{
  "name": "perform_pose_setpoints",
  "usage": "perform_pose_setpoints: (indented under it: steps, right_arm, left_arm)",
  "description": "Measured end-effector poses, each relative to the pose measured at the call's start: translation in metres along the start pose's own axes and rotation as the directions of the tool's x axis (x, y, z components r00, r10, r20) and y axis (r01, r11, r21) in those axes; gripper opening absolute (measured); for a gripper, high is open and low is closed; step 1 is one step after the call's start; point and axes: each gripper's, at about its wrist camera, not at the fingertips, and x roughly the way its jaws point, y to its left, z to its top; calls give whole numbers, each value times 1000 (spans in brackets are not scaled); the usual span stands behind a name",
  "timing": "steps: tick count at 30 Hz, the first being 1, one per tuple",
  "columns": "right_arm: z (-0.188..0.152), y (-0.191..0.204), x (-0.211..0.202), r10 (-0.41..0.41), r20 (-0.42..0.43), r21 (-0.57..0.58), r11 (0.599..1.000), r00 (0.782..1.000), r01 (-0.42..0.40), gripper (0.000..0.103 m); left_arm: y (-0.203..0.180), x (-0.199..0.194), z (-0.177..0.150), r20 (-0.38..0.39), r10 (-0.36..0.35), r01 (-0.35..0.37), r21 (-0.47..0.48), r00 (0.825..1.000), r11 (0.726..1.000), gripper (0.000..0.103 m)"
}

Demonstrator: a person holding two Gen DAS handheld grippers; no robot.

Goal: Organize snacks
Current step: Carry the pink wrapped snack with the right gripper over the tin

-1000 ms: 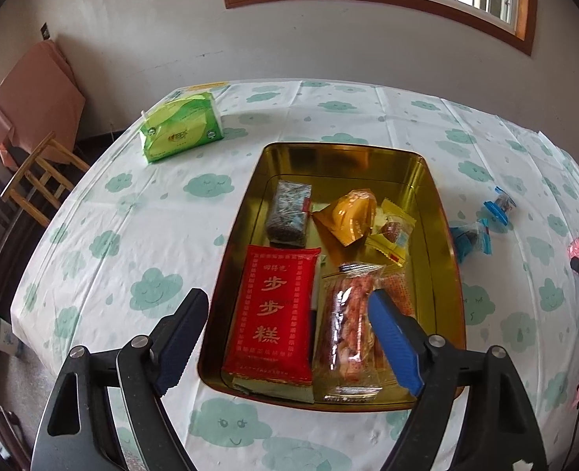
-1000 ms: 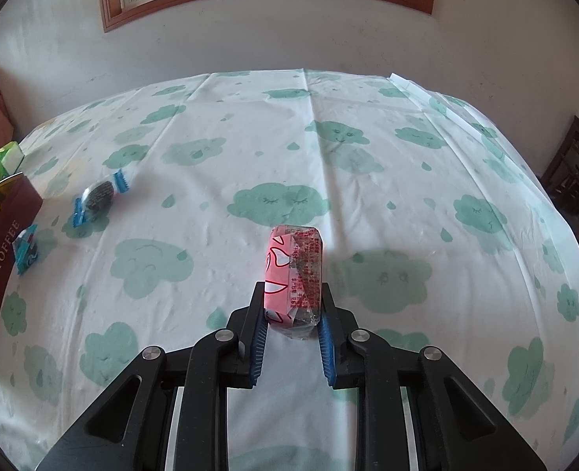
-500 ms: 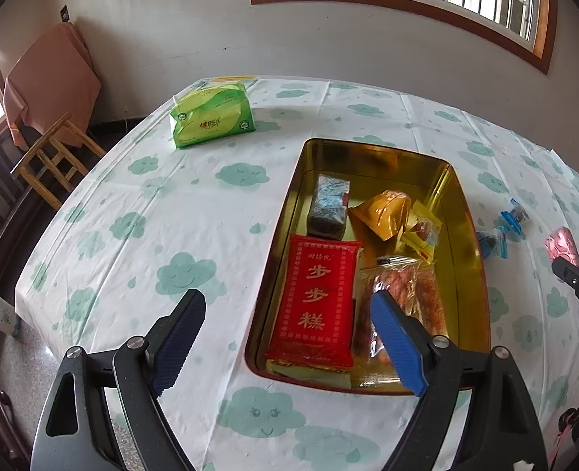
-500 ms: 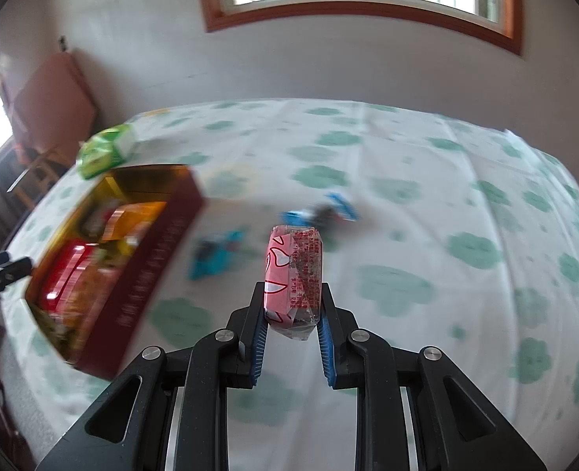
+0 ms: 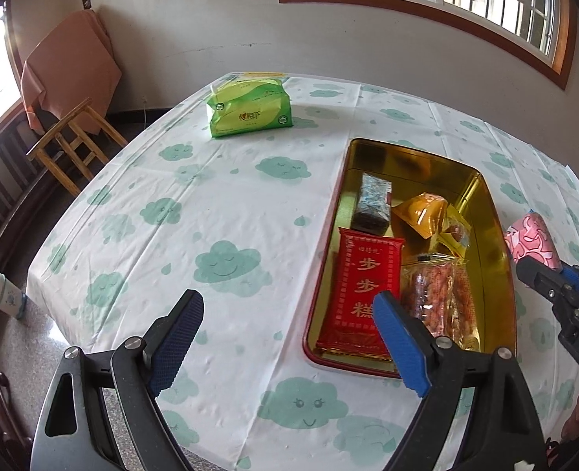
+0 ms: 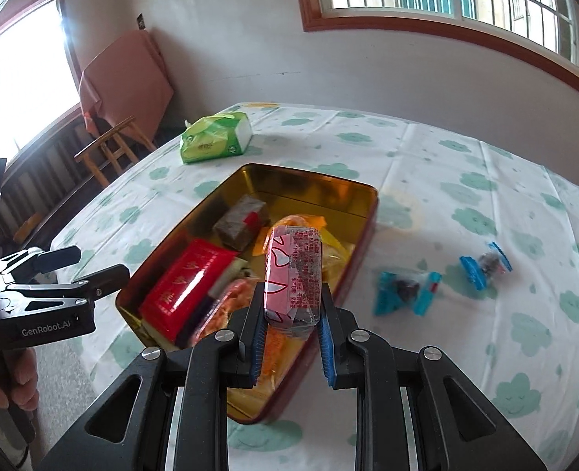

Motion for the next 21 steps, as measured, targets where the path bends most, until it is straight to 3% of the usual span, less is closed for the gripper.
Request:
perform_pose_setpoints:
  steps: [21]
  right_arm:
    - [3,26,45,-23,-86,-67,998,996,17,24]
  left_arm:
    - [29,6,-3,-17,32,-33,-62,999,998,87]
